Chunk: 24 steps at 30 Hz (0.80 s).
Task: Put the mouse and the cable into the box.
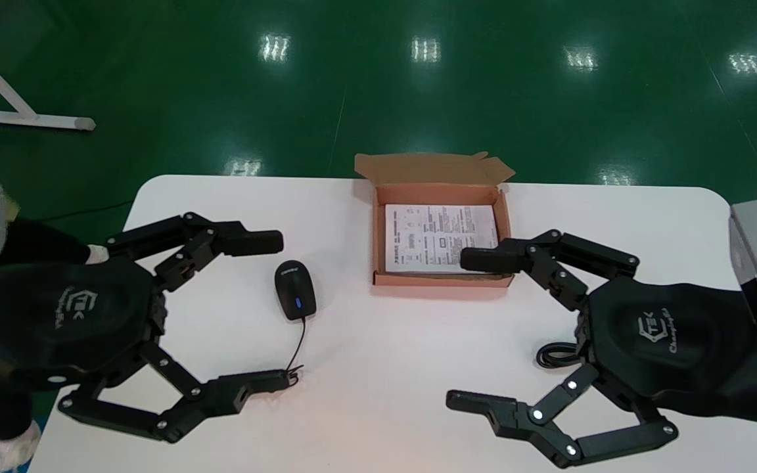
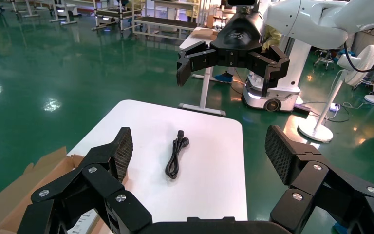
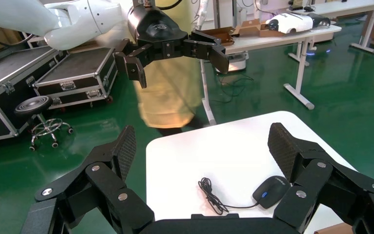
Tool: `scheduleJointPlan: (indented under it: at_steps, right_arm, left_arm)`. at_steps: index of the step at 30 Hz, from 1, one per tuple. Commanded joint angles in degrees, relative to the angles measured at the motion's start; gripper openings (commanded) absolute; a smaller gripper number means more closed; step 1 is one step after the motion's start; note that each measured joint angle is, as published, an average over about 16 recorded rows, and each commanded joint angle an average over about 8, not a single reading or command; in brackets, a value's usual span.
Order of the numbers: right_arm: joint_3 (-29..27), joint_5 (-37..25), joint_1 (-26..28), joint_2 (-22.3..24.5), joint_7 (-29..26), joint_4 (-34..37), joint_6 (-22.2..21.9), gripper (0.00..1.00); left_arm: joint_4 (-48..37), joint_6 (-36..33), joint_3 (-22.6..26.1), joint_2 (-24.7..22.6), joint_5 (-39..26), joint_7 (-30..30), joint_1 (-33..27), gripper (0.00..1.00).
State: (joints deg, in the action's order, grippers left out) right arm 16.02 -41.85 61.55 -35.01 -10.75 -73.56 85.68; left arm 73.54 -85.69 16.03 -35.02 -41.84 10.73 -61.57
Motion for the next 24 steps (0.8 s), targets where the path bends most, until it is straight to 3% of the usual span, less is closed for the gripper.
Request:
scheduleJointPlan:
  at_steps: [1, 18, 24]
  right_arm:
    - [0.0, 0.0, 0.0, 0.0, 0.0, 0.0, 0.0, 1.00]
    - [0.0, -0.1, 0.0, 0.0, 0.1, 0.0, 0.0, 1.00]
    - [0.2, -1.6, 0.3, 0.4, 2.1, 0.8, 1.0, 1.00]
  left_arm:
    - [0.0, 0.0, 0.0, 0.0, 0.0, 0.0, 0.0, 1.00]
    - [0.1, -0.2, 0.1, 0.0, -0.1, 0.0, 0.0, 1.00]
    - [0.6, -2.7, 2.2, -0.1, -2.6, 0.7, -1.7, 1.00]
